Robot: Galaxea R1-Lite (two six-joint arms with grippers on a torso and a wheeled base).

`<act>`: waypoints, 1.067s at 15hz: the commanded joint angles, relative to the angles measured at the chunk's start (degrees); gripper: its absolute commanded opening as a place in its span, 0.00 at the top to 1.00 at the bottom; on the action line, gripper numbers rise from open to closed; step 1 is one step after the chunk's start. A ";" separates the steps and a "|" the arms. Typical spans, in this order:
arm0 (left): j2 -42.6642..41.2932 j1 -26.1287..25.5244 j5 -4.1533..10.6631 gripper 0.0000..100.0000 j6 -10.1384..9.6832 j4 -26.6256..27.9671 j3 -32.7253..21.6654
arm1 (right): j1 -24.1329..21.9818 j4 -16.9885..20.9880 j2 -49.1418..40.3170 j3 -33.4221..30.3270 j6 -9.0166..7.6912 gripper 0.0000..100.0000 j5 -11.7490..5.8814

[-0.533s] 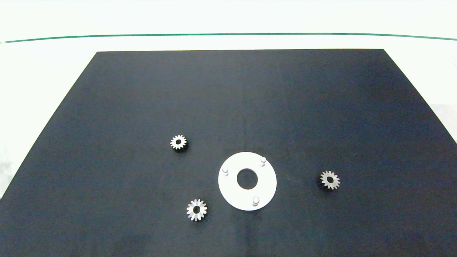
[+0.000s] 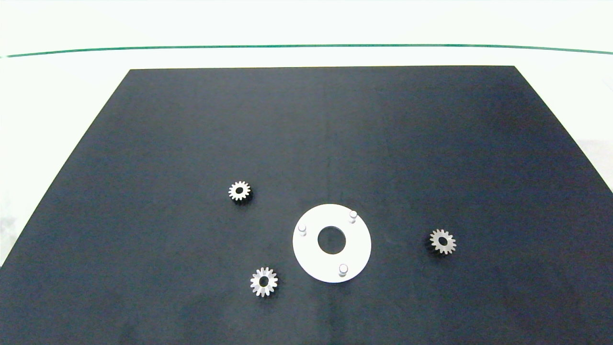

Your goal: Install three planetary gears onto the carrier pins

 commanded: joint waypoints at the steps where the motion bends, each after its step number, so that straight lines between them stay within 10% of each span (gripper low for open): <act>1: 0.66 -0.70 0.22 0.00 0.10 0.99 -3.05 | 1.12 6.59 8.84 -2.38 -0.86 0.00 0.03; 16: 2.85 -3.42 0.31 0.00 1.42 7.23 -2.96 | 5.86 7.03 46.90 -16.79 -10.96 0.00 4.25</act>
